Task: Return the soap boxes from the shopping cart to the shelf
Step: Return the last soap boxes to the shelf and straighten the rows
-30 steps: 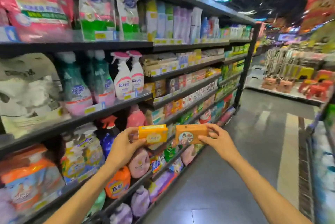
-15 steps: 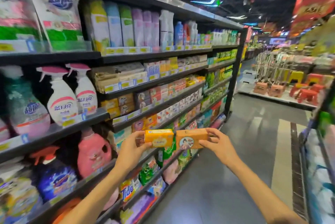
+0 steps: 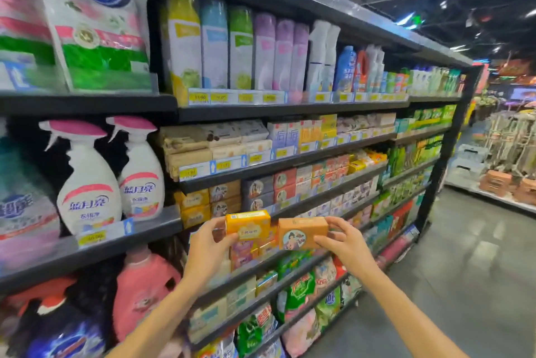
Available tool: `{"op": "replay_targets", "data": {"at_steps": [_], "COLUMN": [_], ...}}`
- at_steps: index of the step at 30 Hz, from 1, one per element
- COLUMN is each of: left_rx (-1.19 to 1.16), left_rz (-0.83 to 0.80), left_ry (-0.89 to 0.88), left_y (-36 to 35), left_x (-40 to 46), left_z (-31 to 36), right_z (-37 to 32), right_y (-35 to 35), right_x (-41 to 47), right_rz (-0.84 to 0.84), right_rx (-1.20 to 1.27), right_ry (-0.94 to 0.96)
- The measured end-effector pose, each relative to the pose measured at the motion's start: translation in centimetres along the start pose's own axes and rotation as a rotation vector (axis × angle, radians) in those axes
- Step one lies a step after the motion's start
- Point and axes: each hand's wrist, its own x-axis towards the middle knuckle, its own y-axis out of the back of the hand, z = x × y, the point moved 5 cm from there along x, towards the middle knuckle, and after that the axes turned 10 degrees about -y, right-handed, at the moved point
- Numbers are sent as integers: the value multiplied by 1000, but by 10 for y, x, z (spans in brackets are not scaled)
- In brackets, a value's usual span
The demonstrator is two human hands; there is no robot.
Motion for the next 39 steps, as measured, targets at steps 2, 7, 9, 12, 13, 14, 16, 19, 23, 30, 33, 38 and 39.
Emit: {"op": "replay_targets", "data": {"at_steps": [2, 7, 9, 12, 13, 14, 16, 19, 23, 30, 33, 38, 39], "left_rx": [16, 78, 78, 105, 130, 154, 210, 318, 480, 654, 661, 739, 785], "left_rz": [48, 155, 195, 278, 301, 322, 367, 393, 386, 417, 439, 450, 430], "left_ry": [32, 101, 123, 123, 122, 120, 137, 194, 252, 363, 428, 461, 439], "left_y": [4, 13, 12, 4, 2, -1, -5, -8, -16, -22, -23, -29, -31], "left_x": [16, 39, 44, 46, 48, 50, 56, 63, 64, 65, 65, 60, 60], "left_z": [-20, -54, -61, -59, -58, -58, -62, -70, -80, -90, -89, -80, -80], "right_z": [-2, -6, -5, -3, -2, 1, 4, 5, 8, 15, 17, 21, 20], "right_y": [-15, -56, -68, -83, -86, -89, -93, -94, -94, -99, -106, -118, -120], "right_x": [33, 97, 121, 152, 162, 171, 187, 207, 225, 233, 234, 231, 231], "right_rz": [-43, -179, -213, -272, -290, -307, -334, -356, -376, -410, -424, -432, -434], "right_rx": [17, 18, 36, 42, 33, 24, 6, -12, -35, -74, -74, -80, -79], "right_ry": [11, 52, 75, 88, 94, 96, 106, 138, 179, 163, 150, 147, 148]}}
